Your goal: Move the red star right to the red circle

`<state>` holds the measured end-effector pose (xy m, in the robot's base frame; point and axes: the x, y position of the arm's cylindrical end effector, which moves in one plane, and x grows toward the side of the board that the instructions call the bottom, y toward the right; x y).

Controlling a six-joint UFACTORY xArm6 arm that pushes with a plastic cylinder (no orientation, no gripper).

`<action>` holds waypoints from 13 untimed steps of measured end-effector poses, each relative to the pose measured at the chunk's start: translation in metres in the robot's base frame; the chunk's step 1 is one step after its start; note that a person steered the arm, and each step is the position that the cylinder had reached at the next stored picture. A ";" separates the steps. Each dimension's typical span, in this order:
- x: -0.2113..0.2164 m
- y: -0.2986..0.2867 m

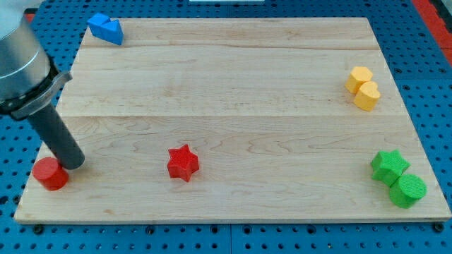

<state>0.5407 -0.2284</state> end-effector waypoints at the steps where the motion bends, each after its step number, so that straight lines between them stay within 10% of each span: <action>1: 0.005 0.012; 3: -0.069 0.129; 5: -0.040 0.289; 8: -0.005 0.149; 13: -0.011 0.096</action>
<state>0.5298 -0.1326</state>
